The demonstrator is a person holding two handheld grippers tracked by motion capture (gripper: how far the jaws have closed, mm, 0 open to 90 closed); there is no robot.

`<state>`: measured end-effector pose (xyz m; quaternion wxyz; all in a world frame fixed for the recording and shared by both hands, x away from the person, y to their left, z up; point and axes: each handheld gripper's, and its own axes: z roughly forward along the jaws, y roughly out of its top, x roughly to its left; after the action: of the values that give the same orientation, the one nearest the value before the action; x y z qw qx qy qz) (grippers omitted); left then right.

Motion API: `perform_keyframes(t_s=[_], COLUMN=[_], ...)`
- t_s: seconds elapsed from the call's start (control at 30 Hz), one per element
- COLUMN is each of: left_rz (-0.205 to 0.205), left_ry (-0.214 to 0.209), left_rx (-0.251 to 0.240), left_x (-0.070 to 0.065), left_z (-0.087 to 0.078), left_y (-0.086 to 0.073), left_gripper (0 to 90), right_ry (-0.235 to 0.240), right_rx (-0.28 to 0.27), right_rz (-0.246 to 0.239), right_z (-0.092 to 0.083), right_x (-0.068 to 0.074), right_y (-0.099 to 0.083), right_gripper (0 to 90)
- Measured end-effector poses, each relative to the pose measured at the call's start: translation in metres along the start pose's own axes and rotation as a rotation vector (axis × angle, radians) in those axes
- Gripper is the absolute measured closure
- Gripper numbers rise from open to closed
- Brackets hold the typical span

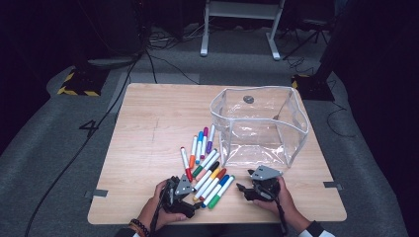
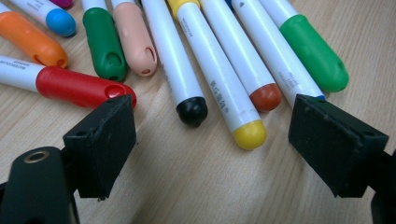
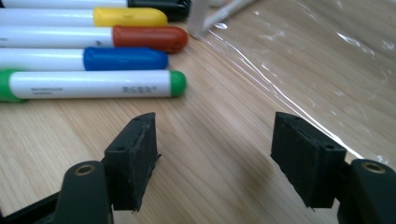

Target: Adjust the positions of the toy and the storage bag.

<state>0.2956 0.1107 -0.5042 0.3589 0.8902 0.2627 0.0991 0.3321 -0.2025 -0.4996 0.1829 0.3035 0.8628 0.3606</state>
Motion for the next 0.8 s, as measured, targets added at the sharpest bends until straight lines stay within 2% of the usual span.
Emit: perform_keyframes(t_s=[0.1, 0.13, 0.17, 0.2, 0.27, 0.3, 0.33, 0.37, 0.4, 0.5, 0.63, 0.73, 0.8], left_rz=[-0.007, -0.009, -0.009, -0.006, 0.01, 0.013, 0.019, 0.021, 0.023, 0.038, 0.021, 0.019, 0.019], left_ry=[0.006, 0.011, 0.011, 0.002, -0.015, -0.017, -0.022, -0.025, -0.024, -0.036, -0.021, -0.017, -0.021], left_rx=[-0.001, 0.0, 0.0, 0.0, 0.004, 0.003, 0.005, 0.005, 0.007, 0.012, 0.024, 0.028, 0.027], left_x=[-0.001, -0.001, -0.001, -0.002, -0.005, -0.006, -0.008, -0.01, -0.012, -0.017, -0.016, -0.016, -0.016], left_z=[0.0, 0.0, 0.0, -0.001, -0.002, -0.003, -0.003, -0.003, -0.003, -0.003, -0.002, -0.001, -0.001], left_y=[0.0, 0.0, 0.0, -0.001, -0.003, -0.003, -0.004, -0.004, -0.004, -0.004, -0.003, -0.003, -0.002], left_gripper=[15.2, 15.2, 15.2, 15.2, 14.9, 14.7, 13.5, 13.5, 11.9, 9.9, 5.6, 3.8, 3.7], right_ry=[-0.028, -0.027, -0.027, -0.016, 0.095, 0.114, 0.118, 0.118, 0.14, 0.151, 0.152, 0.145, 0.135], right_rx=[0.011, 0.017, 0.017, 0.024, 0.006, 0.014, 0.041, 0.041, 0.032, 0.022, 0.012, 0.0, -0.001], right_rz=[0.021, 0.055, 0.055, 0.079, 0.127, 0.092, 0.007, 0.007, -0.031, -0.02, -0.028, -0.026, -0.03], right_z=[-0.012, -0.018, -0.018, -0.022, -0.029, -0.029, -0.023, -0.023, -0.018, -0.013, -0.004, 0.007, 0.009], right_x=[-0.013, -0.021, -0.021, -0.025, -0.023, -0.012, 0.006, 0.006, 0.019, 0.023, 0.03, 0.034, 0.035], right_y=[-0.008, -0.013, -0.013, -0.017, -0.021, -0.021, -0.017, -0.017, -0.011, -0.008, 0.0, 0.01, 0.013], right_gripper=[33.3, 33.6, 33.6, 33.0, 35.1, 35.2, 35.1, 34.8, 35.7, 36.6, 36.8, 43.6, 44.2])
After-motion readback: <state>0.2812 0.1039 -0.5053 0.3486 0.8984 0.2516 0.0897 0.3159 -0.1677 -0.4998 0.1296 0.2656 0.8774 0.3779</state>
